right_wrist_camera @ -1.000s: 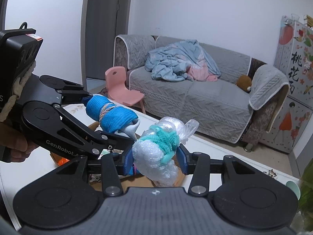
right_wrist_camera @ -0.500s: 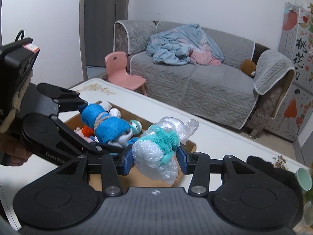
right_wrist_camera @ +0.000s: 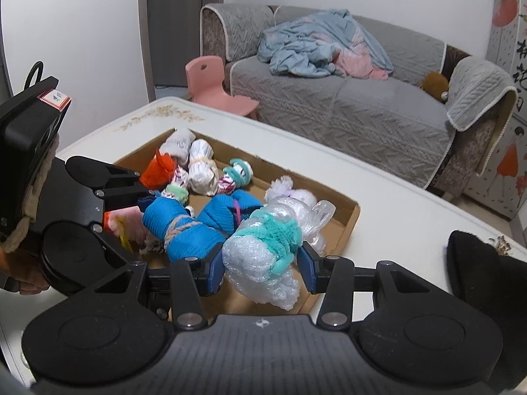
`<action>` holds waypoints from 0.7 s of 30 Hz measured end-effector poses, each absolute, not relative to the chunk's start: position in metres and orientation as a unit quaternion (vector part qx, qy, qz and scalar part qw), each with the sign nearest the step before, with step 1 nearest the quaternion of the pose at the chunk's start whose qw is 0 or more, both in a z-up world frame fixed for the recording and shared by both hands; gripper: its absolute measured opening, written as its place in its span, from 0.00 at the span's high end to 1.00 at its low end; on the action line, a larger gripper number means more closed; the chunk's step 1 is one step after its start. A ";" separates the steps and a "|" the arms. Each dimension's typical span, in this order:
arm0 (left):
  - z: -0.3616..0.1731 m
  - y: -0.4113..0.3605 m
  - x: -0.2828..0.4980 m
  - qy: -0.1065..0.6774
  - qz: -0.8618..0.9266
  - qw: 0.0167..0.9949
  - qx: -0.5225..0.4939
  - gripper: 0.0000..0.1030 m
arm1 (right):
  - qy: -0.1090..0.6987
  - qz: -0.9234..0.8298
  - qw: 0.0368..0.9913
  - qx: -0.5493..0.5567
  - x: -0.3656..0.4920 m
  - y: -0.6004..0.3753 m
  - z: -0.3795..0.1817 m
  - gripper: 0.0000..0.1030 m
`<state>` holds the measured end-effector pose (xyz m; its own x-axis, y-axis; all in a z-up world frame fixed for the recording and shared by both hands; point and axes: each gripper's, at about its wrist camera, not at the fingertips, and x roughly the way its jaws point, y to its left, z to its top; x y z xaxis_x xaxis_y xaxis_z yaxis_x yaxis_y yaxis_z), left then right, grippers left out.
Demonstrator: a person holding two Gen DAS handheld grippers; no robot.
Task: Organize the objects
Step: 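Lift both bundles and carry them over the tray, then lower both bundles into the tray and open both grippers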
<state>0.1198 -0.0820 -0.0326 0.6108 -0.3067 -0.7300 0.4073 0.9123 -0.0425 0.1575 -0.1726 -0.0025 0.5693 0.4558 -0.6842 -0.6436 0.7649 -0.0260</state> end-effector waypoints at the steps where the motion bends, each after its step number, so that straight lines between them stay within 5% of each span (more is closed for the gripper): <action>1: -0.037 -0.082 0.120 0.397 -0.198 0.894 0.063 0.19 | 0.345 0.315 0.873 -0.138 0.159 -0.172 -0.006 0.59; 21: -0.063 -0.082 0.136 0.425 -0.278 0.848 0.153 0.18 | 0.383 0.412 0.791 -0.238 0.185 -0.170 -0.050 0.57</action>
<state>0.1359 -0.0818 -0.0632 0.4837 -0.3408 -0.8062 0.6016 0.7985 0.0233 0.1851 -0.1696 -0.0504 0.3659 0.4705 -0.8030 -0.8352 0.5467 -0.0602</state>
